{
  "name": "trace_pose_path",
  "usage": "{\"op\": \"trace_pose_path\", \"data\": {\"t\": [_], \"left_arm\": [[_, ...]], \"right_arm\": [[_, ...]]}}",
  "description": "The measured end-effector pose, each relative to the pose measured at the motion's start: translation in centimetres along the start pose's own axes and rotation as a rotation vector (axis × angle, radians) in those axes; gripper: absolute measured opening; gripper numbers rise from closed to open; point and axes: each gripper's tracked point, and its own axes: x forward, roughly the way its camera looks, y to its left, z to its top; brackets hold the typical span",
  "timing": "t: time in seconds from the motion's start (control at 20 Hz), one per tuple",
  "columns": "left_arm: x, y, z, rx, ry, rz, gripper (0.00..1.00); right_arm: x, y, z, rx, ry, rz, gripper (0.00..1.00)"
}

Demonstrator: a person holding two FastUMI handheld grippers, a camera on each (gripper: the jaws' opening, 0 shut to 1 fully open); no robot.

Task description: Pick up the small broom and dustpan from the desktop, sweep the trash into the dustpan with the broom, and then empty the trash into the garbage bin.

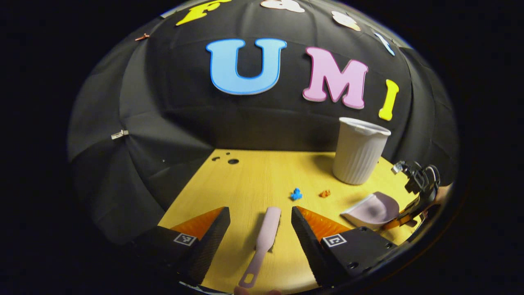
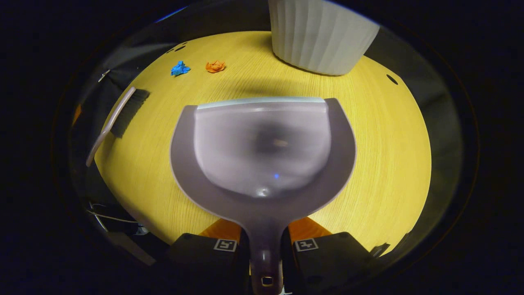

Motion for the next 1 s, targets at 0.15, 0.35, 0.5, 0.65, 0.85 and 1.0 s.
{"op": "trace_pose_path", "data": {"t": [0.15,0.35,0.5,0.65,0.85,1.0], "left_arm": [[0.8,-0.1,-3.0,0.004,0.121,-0.044,0.96],[2.1,-0.3,-8.2,-0.013,0.344,-0.089,0.95],[3.4,-0.1,-10.9,-0.018,0.455,-0.085,0.91],[4.1,0.4,-13.1,0.009,0.554,-0.087,0.89],[5.4,0.8,-15.4,0.065,0.647,-0.098,0.84],[6.1,1.2,-15.8,0.132,0.667,-0.101,0.78]], "right_arm": [[-1.4,-0.4,0.4,-0.011,-0.049,-0.029,0.28],[-3.6,-0.2,0.4,-0.009,-0.086,-0.034,0.42],[-4.8,-0.4,-0.2,-0.004,-0.098,-0.036,0.35],[-5.4,-0.6,-1.1,-0.001,-0.1,-0.045,0.35],[-6.1,-0.9,-1.9,0.031,-0.102,-0.043,0.35],[-6.4,-1.1,-2.2,0.039,-0.103,-0.052,0.35]]}}
